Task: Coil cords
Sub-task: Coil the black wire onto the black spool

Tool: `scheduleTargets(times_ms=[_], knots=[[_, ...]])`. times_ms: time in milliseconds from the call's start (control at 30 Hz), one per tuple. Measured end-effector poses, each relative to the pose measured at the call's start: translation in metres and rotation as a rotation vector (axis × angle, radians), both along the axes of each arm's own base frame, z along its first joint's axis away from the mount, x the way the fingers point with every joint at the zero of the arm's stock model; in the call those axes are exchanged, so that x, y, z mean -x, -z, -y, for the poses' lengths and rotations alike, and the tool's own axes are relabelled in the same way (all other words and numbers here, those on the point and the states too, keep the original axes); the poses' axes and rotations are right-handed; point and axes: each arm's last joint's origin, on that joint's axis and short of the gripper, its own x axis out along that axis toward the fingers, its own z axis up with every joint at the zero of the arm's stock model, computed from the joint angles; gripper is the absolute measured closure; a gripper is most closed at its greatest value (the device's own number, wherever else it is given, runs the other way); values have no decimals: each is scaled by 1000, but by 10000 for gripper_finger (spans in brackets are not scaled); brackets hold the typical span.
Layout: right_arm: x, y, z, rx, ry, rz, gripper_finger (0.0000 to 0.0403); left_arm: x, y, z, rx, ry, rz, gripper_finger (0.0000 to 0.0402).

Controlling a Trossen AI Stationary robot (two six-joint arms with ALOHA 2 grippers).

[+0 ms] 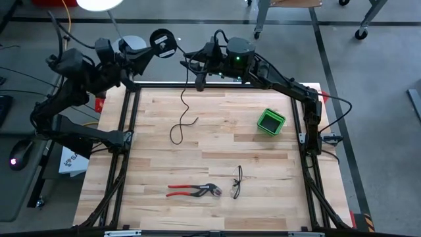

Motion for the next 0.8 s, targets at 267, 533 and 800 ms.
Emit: scheduleTargets(times_ms=[267,533,800], knots=[[5,-5,-3,15,-9,4,274,-1,1,0,4,1,-5,401],[18,-18,-6,25,5,24,312,-2,1,-1,20,-3,0,401],[16,-15,-6,-20,-5,24,320,-11,3,-2,25,0,-11,401]])
